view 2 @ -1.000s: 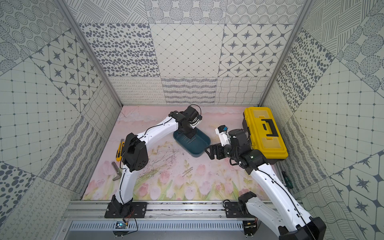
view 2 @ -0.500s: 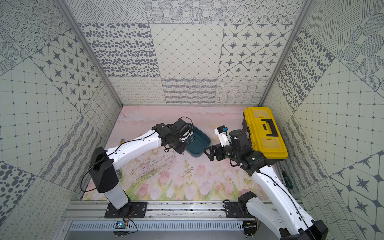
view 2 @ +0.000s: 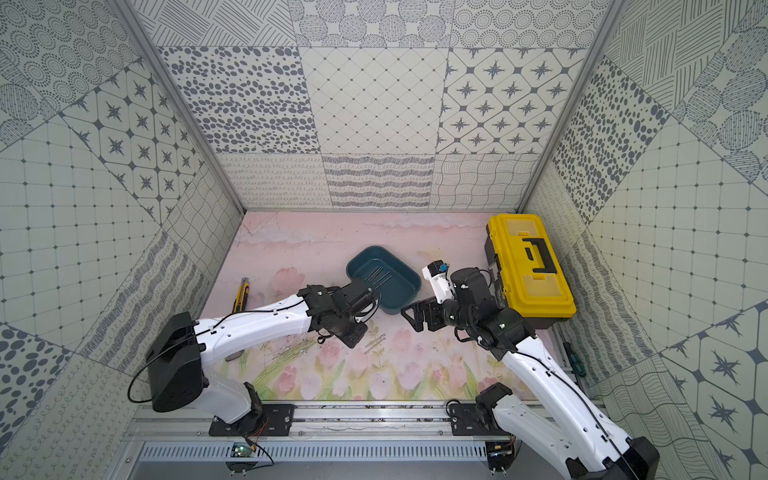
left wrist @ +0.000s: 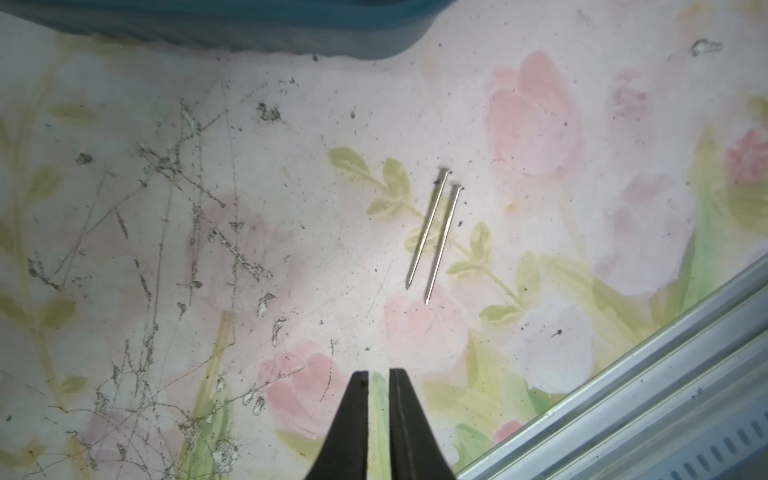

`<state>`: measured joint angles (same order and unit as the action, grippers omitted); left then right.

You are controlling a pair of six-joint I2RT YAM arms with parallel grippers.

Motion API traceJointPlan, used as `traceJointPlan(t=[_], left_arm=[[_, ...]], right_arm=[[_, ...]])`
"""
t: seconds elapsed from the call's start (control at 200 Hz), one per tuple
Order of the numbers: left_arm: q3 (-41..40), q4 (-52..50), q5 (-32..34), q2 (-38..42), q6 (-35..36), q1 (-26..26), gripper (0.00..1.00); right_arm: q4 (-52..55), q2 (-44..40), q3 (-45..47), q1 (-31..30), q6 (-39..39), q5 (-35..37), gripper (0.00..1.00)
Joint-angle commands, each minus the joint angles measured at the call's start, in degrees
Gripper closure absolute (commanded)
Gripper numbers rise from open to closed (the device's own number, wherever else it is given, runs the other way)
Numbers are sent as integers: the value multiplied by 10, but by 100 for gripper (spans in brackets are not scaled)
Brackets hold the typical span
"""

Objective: Put the nails on the desktop into the storage box
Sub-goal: Pick up the nail from the center of the board.

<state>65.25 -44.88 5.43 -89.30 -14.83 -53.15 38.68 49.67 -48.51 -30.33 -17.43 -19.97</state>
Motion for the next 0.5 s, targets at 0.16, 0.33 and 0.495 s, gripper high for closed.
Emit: traceJointPlan(t=[0.16,0.33,0.495], left_arm=[[-11,94,-32,-62,-40,-29,82],[9,102,-39,-101,-20,-30,82],[20,101,-43,-124,5,-30,83]], right_arm=[[-26,-15,9,-7,-21,17,4],[-20,-15,7,-7,-19,25,4],[-20,-9,2,-7,-19,26,4]])
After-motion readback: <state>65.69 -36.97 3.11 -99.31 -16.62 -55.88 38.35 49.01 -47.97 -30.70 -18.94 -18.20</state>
